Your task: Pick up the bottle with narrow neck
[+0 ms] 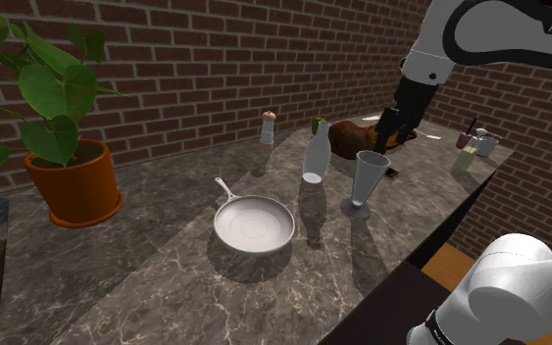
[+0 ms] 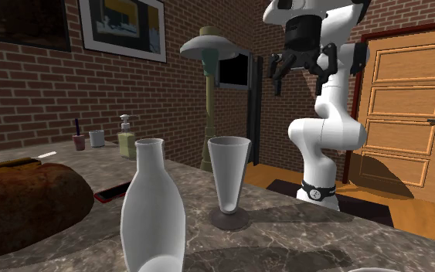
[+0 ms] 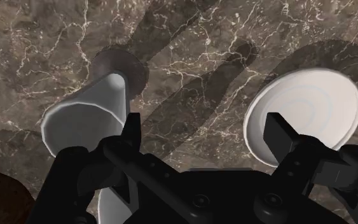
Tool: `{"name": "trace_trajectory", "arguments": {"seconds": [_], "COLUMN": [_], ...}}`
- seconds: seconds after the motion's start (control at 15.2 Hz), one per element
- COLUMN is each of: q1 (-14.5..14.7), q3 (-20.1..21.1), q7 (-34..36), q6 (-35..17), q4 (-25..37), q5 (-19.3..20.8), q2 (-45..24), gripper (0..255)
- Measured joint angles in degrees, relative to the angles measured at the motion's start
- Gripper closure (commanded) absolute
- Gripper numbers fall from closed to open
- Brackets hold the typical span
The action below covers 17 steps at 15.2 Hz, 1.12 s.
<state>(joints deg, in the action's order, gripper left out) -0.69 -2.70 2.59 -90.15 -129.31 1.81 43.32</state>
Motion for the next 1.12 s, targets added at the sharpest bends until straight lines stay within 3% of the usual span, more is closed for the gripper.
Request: {"name": "trace_trajectory", "arguments": {"seconds": [0.53,1.12], "q1": [-0.58,-1.06], "q3": [-2.89,-7.06], "q7": [-2.79,-7.39], "q6": [-8.38,-18.10], "q4": [3.36,14.06], "q5": [1.28,0.68], "q2": [-10.02,-27.71], "gripper": [0,0]}}
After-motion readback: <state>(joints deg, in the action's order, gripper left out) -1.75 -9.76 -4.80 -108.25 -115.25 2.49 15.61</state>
